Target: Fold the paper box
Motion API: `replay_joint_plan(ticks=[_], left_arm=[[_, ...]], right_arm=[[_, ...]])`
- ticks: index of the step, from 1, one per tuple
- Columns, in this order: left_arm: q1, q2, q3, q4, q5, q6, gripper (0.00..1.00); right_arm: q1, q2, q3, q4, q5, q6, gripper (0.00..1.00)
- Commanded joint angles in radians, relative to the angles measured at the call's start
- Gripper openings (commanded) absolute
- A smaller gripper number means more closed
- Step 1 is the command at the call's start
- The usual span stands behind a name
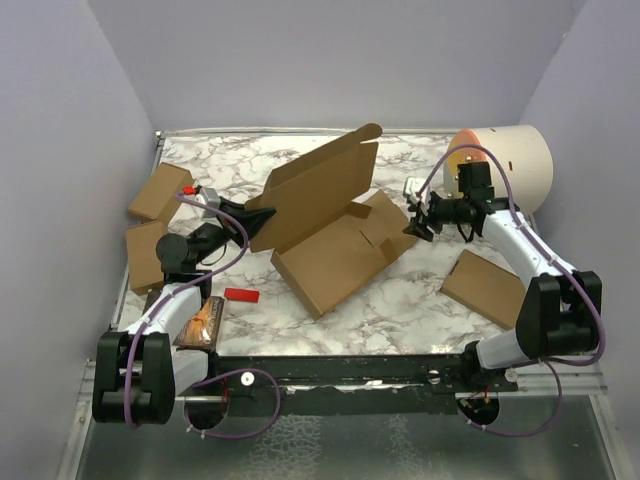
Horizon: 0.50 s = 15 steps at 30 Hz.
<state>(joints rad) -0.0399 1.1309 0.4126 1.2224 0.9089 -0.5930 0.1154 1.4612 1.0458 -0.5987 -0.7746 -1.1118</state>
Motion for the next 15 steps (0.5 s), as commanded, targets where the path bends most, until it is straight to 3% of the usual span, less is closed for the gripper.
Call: replay_joint_plan(ticks=[1,6,10,15], left_arm=[[-0.003,-0.006,-0.008,0.056,0.023,-0.007,0.0],[-0.003,-0.008,-0.021,0.107,0.031,-0.021,0.0],[-0.003,-0.003,-0.044,0.238,0.051,-0.064,0.0],[-0.003,0.017,-0.056,0.384,0.079,-0.129,0.0]], right_arm=[[-0.004,-0.012,-0.031,0.293,-0.072,0.523,0.58],[-0.005,0.044,-0.043,0.435,0.046,0.737,0.72],[-0.008,0.13,0.035,0.39,0.158,0.768,0.74],[-0.027,0.173,0.086,0.356,0.16,0.756,0.75]])
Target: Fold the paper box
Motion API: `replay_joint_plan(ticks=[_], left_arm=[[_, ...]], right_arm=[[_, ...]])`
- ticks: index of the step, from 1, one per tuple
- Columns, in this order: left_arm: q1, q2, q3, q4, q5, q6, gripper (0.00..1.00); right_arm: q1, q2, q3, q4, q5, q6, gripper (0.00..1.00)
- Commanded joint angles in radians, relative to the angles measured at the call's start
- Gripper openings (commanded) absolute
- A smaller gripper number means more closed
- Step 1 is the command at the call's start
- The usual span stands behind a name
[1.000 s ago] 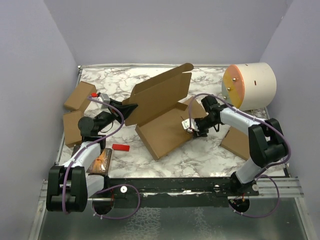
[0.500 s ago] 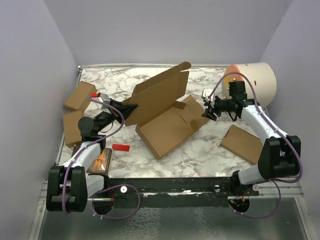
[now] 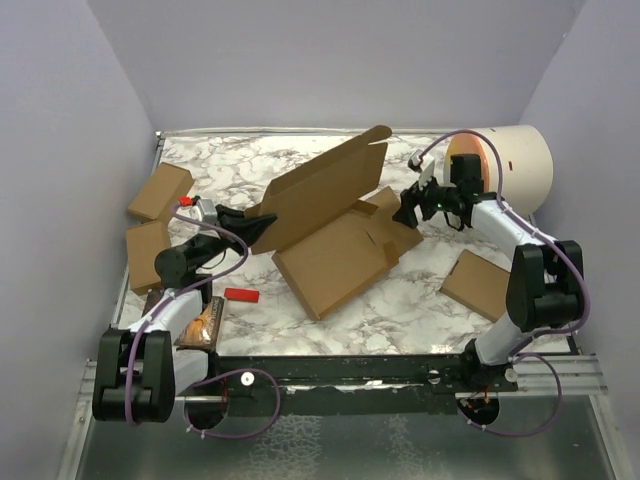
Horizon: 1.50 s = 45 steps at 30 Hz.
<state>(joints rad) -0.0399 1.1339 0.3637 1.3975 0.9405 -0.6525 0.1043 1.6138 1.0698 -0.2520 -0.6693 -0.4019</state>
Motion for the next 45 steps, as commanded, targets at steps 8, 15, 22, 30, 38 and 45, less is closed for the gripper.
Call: replay_joint_plan(ticks=[8,15,22,30,38,45], left_arm=[[0.0,0.049,-0.009,0.386,0.078,-0.168,0.0],[0.0,0.037,-0.009,0.386,0.095,-0.16,0.0],[0.0,0.032,-0.009,0.386,0.098,-0.153,0.0],[0.0,0.033,-0.01,0.386,0.093,-0.157,0.0],[0.0,0.03,-0.011,0.385,0.089,-0.153,0.0],[0.0,0.029,-0.017,0.385,0.081,-0.145,0.0]], right_arm=[[-0.078,-0.057,0.009,-0.017,-0.031,-0.053,0.8],[-0.078,-0.033,-0.044,-0.005,-0.095,-0.078,0.8],[-0.078,0.025,-0.034,-0.016,-0.071,-0.043,0.79],[-0.078,0.012,-0.106,0.018,-0.063,0.017,0.77],[-0.078,0.047,-0.13,0.012,-0.095,0.045,0.63],[-0.078,0.042,-0.128,0.006,-0.153,0.061,0.36]])
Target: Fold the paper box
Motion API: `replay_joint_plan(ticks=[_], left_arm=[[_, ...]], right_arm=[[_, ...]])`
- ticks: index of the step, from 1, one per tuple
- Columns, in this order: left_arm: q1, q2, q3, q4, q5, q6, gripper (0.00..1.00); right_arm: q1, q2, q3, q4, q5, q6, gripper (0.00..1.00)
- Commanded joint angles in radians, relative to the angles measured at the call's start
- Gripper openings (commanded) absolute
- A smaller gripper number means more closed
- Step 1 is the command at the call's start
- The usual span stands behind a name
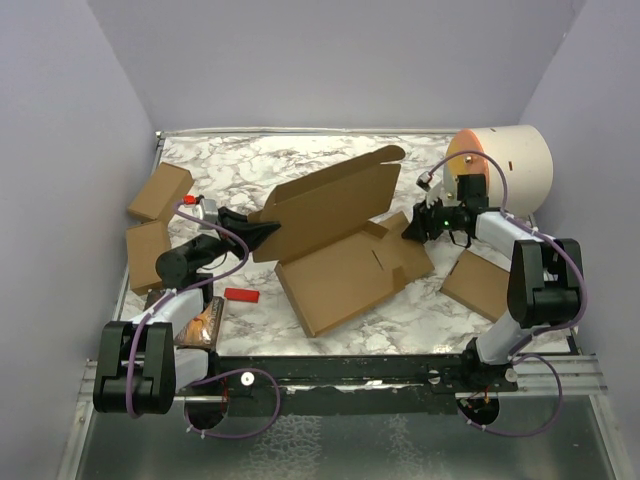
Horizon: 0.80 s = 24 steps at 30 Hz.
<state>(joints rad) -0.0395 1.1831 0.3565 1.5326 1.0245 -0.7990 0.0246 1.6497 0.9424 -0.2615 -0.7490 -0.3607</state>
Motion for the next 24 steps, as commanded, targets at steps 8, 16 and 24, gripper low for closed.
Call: replay_joint_plan(ticks=[8,16,24], left_arm=[[0.0,-0.018,-0.014,0.237,-0.024,0.023,0.0],[0.0,-0.005,0.015,0.17,-0.077,0.052,0.0],[0.0,0.01,0.08,0.01,-0.114,0.145,0.0]], right_arm=[[0.001,-0.045,-0.008,0.021,-0.127,0.039,0.01],[0.001,-0.098,0.038,0.0,-0.157,0.065,0.01],[0.001,-0.12,0.136,-0.054,-0.195,0.074,0.01]])
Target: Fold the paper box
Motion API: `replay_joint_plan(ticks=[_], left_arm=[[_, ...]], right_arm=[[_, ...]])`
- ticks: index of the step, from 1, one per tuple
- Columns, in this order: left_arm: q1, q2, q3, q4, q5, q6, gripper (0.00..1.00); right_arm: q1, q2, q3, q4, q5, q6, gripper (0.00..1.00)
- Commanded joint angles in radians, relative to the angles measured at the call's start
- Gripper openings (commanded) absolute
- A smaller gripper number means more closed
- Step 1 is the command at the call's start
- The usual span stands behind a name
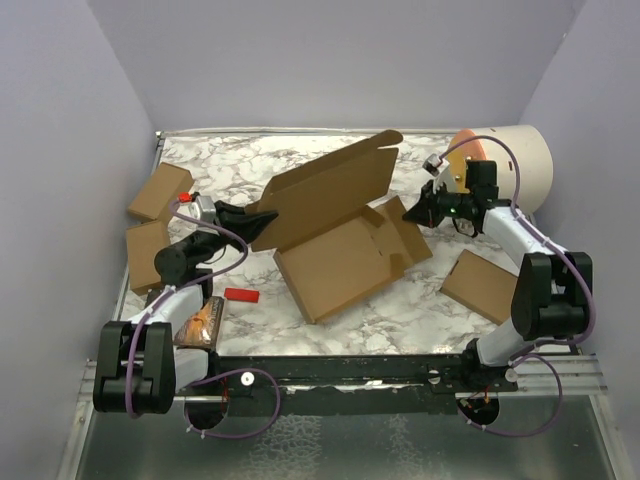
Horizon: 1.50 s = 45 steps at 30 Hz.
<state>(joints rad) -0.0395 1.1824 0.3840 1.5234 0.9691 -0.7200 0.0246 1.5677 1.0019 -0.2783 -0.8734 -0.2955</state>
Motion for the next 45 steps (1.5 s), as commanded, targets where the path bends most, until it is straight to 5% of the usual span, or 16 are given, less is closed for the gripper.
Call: replay_joint_plan(ticks=[1,23,45], left_arm=[[-0.001,0.021,0.059,0.022,-0.06,0.063,0.0],[-0.092,0.179,0.133,0.053,-0.085,0.164,0.0],[-0.104,0.189,0.104,0.035,-0.043,0.199,0.0]], right_arm=[[0.002,-0.039,0.095,-0.046,-0.076,0.013,0.01],[0.187,0.027,0.199,-0.014,0.313,0.061,0.01],[0.126,0.063,0.079,0.045,0.08,0.136,0.23]])
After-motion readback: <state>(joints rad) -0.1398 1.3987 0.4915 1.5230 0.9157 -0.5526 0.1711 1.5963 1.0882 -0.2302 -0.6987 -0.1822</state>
